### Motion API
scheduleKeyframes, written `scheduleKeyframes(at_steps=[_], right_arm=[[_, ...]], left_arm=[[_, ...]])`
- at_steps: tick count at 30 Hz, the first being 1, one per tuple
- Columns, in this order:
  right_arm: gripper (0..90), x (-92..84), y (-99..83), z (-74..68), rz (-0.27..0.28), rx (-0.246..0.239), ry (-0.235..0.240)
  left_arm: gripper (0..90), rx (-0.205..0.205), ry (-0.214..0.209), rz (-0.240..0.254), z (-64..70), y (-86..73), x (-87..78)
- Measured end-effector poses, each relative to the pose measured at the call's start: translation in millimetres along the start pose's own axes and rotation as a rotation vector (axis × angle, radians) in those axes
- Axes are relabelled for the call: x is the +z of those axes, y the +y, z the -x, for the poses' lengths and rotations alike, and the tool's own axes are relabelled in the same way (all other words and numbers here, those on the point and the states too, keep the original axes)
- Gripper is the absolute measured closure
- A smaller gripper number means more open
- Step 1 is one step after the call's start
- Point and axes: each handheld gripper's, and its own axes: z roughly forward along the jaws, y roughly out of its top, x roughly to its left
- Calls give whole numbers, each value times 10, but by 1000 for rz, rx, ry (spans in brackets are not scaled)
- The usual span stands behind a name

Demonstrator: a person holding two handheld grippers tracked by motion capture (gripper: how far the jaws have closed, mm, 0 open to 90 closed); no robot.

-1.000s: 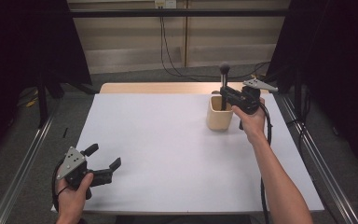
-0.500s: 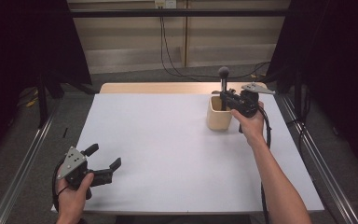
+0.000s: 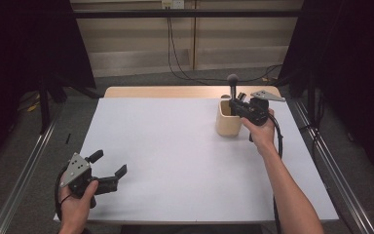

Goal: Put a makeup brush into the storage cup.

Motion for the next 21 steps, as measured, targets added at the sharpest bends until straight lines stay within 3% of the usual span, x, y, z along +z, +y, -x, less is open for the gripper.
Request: scheduleKeyframes(at_steps=[21], right_arm=[[750,-19,-106,50,-31,13,-23]], left_arm=[[21,-1,4,-2,-7,4,12]])
